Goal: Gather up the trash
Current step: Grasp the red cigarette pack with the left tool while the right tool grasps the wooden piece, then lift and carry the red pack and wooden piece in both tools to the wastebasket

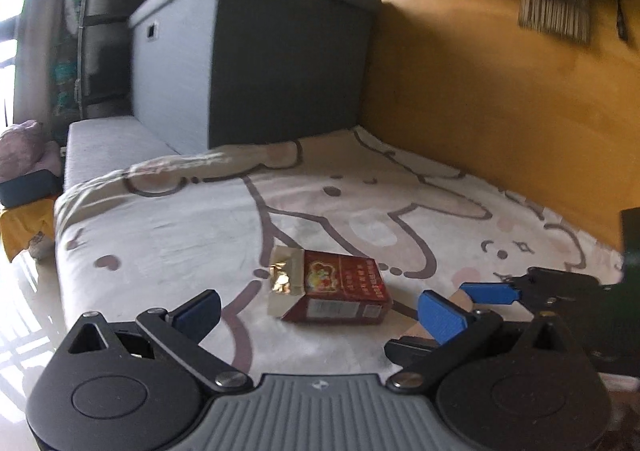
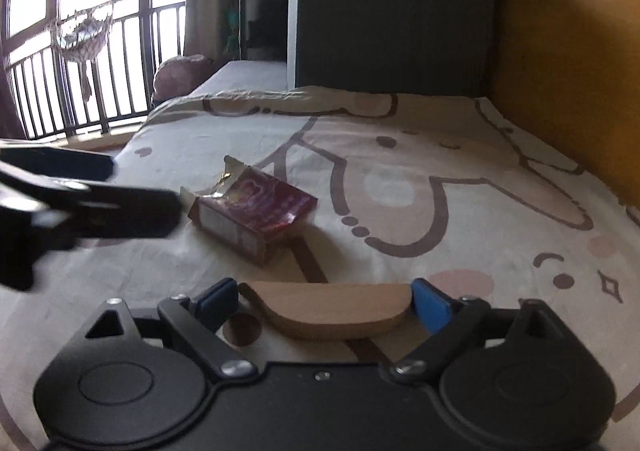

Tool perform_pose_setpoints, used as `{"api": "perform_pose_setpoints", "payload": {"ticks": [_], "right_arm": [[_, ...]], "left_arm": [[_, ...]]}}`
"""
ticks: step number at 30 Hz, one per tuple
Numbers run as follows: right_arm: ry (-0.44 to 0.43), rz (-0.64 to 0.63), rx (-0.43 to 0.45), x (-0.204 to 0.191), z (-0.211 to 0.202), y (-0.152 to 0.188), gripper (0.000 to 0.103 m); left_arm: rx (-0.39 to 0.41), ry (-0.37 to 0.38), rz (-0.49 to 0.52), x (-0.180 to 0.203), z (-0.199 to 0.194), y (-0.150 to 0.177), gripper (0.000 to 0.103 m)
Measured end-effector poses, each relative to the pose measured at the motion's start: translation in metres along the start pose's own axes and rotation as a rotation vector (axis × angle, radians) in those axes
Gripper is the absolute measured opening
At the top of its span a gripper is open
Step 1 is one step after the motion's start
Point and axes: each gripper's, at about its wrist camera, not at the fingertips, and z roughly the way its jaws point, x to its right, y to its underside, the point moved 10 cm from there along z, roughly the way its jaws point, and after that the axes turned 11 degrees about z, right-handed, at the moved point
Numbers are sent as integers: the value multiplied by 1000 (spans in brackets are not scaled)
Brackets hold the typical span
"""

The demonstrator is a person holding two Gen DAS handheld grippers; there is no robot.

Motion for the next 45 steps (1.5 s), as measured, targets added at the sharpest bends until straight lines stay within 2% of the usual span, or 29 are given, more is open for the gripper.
{"api": "perform_pose_setpoints", "payload": {"ticks": [5,12,17,19,20,21,26,31,38,45], "right_arm": [[-12,10,7,1,-6,0,93],[10,-4,-12,12,-15,5,93],[41,28,8,24,-22,4,93],[46,35,22,26,-25,2,93],[48,39,31,27,-27,0,93],[48,42,41,27,-29,-2,93],[40,56,87,25,-39,-11,93],[30,53,108,21,-46,-13,93],[18,56,124,13,-51,-14,93],[-3,70,142,2,-60,-17,93]], "left_arm": [[-51,4,-29,2,27,1,103],[-129,-28,4,12,57,3,103],[-161,-82,33,14,73,5,103],[-144,-96,4,11,75,5,97],[-137,-105,-5,9,74,5,90],[-132,-107,-12,7,74,4,90],[-108,-96,1,5,60,2,89],[-70,-105,-28,-4,34,-1,89],[-35,-163,-86,-29,-9,3,89],[-49,-225,-76,-51,-51,17,89]]}}
